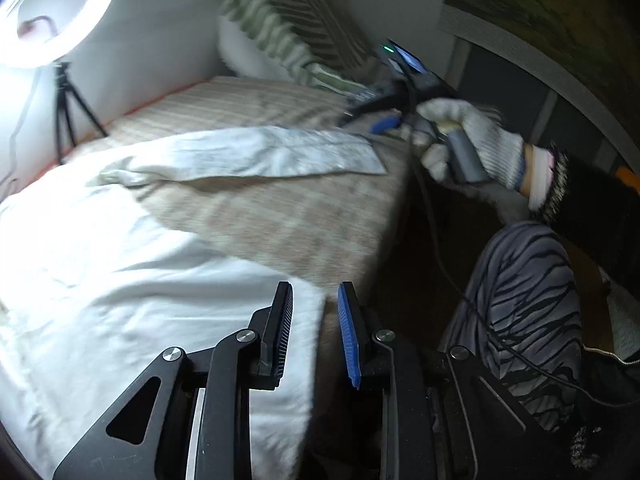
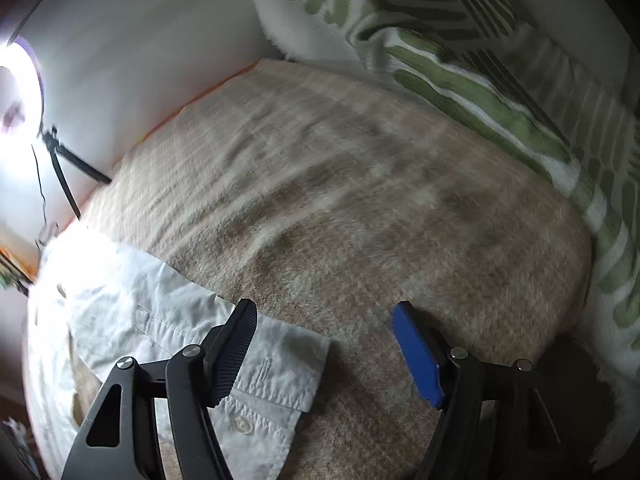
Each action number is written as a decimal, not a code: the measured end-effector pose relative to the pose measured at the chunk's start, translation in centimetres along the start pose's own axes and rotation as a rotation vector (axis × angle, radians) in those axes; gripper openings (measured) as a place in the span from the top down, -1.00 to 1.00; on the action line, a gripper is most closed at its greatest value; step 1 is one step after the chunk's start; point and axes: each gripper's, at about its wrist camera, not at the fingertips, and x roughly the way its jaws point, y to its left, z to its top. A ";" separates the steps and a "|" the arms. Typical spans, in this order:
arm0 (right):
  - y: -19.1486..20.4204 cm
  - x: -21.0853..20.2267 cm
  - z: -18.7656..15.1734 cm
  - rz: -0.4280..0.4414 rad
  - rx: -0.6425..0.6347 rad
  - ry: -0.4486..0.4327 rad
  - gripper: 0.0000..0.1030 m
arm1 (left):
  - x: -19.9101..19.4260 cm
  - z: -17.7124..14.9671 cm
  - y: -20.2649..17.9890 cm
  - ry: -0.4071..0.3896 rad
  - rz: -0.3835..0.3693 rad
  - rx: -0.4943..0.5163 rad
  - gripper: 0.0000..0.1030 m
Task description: Fold small clothes
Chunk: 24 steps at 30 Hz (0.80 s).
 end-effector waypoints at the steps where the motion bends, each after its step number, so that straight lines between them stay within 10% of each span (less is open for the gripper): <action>1: 0.0 -0.1 -0.1 0.004 -0.002 0.005 -0.42 | -0.6 -0.1 0.5 -0.004 0.017 -0.004 0.58; 4: 0.7 -0.2 -0.5 0.004 -0.048 0.025 -0.35 | -2.1 -0.4 2.6 -0.011 0.066 -0.029 0.58; 10: 1.7 -0.8 -1.2 0.094 -0.028 0.071 0.91 | -4.1 -1.4 6.6 -0.021 0.143 -0.110 0.58; 24: 13.8 -10.8 -5.7 0.351 -0.284 -0.059 0.99 | -6.9 -3.1 10.6 -0.066 0.173 -0.252 0.58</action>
